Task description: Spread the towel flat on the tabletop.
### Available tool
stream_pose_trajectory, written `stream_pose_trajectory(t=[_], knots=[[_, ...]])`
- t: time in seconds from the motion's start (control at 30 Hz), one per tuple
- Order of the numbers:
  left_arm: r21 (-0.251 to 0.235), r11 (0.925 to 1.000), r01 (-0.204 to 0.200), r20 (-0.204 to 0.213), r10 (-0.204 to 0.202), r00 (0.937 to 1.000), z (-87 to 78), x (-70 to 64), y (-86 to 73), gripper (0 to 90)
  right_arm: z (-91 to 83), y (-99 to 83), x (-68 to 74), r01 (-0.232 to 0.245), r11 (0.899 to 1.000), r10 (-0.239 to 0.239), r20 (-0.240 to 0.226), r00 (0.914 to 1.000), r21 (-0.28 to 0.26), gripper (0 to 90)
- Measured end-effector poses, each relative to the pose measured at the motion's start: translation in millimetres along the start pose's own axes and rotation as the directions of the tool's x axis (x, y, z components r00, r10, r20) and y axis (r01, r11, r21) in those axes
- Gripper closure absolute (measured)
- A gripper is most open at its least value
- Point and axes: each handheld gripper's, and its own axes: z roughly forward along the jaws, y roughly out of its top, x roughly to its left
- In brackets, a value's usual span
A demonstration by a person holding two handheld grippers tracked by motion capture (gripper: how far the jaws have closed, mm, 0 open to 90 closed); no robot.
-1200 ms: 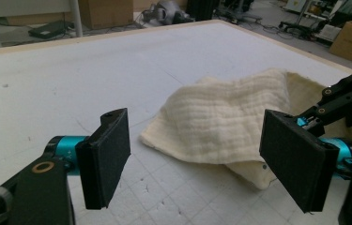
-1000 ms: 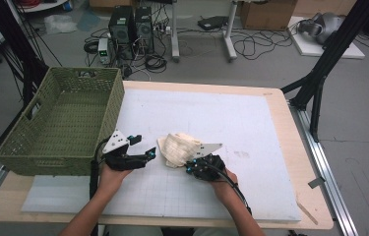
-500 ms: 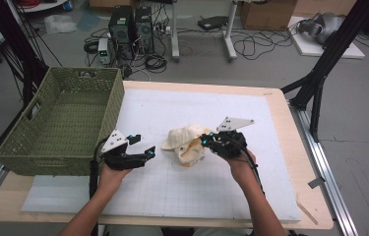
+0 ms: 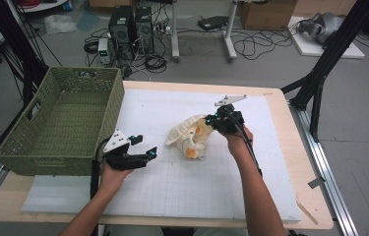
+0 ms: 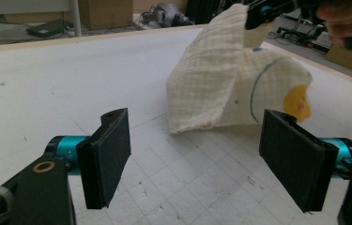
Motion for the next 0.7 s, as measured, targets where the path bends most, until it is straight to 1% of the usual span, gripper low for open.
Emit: stream_pose_trajectory(t=[0.07,0.13,0.2,0.23,0.27,0.3,0.33,0.37,0.4,0.43,0.47,0.5,0.53,0.57,0.67,0.7], knots=[[-0.001,1.0000,0.003,0.001,-0.003,1.0000,0.0,0.2,0.0,25.5,10.3,-0.6,-2.5,0.013,1.000,-0.014,0.028,0.9995,0.015,84.1],[0.000,1.0000,0.003,0.002,-0.003,1.0000,-0.1,0.1,0.1,25.7,19.1,-2.5,-5.8,0.013,0.999,-0.015,0.065,0.9977,0.029,84.1],[0.001,1.0000,0.003,0.005,-0.003,1.0000,0.0,-0.3,0.0,25.8,26.2,-5.9,-10.8,-0.008,0.998,0.002,0.117,0.9931,0.055,84.2],[0.000,1.0000,0.004,0.006,-0.004,1.0000,0.0,-0.5,0.1,25.8,29.3,-8.0,-14.6,-0.020,0.998,0.010,0.148,0.9889,0.066,84.2],[0.000,1.0000,0.004,0.006,-0.004,1.0000,-0.1,-0.4,0.1,25.9,31.9,-10.4,-17.7,-0.037,0.996,0.021,0.188,0.9820,0.084,84.2],[-0.001,1.0000,0.003,0.006,-0.003,1.0000,-0.2,-0.1,0.1,26.0,34.0,-13.1,-20.4,-0.057,0.993,0.031,0.229,0.9729,0.107,84.3],[-0.001,1.0000,0.003,0.005,-0.003,1.0000,-0.4,0.1,0.2,26.0,35.1,-15.5,-23.7,-0.083,0.990,0.051,0.255,0.9655,0.114,84.2],[-0.003,1.0000,0.007,0.003,-0.007,1.0000,-0.5,0.3,0.2,25.9,35.3,-17.2,-25.8,-0.103,0.988,0.069,0.272,0.9598,0.112,84.1],[-0.005,0.9999,0.009,0.001,-0.009,1.0000,-0.4,0.6,0.0,25.9,35.7,-19.6,-28.9,-0.136,0.984,0.098,0.291,0.9517,0.113,82.0],[-0.004,1.0000,0.007,0.001,-0.007,1.0000,-0.5,1.3,0.1,26.0,36.3,-21.7,-31.2,-0.160,0.980,0.118,0.296,0.9479,0.121,78.3],[-0.002,1.0000,0.008,0.001,-0.008,1.0000,-0.7,1.4,0.0,25.9,36.5,-23.6,-33.2,-0.173,0.977,0.130,0.293,0.9472,0.127,74.3],[-0.002,1.0000,0.006,0.002,-0.006,1.0000,-0.8,1.5,0.1,26.0,35.6,-24.8,-34.6,-0.183,0.975,0.142,0.280,0.9495,0.125,70.2],[-0.006,1.0000,0.008,0.000,-0.008,1.0000,-0.6,1.1,0.1,26.0,33.3,-25.2,-34.8,-0.190,0.976,0.154,0.271,0.9501,0.110,67.3],[-0.006,1.0000,0.006,0.001,-0.006,1.0000,-0.9,1.0,0.2,26.0,29.9,-24.8,-34.4,-0.191,0.978,0.164,0.256,0.9528,0.086,64.3],[-0.007,0.9999,0.007,0.002,-0.007,1.0000,-1.1,0.4,0.4,25.9,15.1,-21.2,-30.1,-0.176,0.984,0.167,0.224,0.9602,0.019,57.7],[-0.007,1.0000,0.006,0.001,-0.006,1.0000,-1.0,0.3,0.4,26.0,9.5,-20.4,-27.7,-0.174,0.985,0.171,0.210,0.9627,-0.002,56.1]])
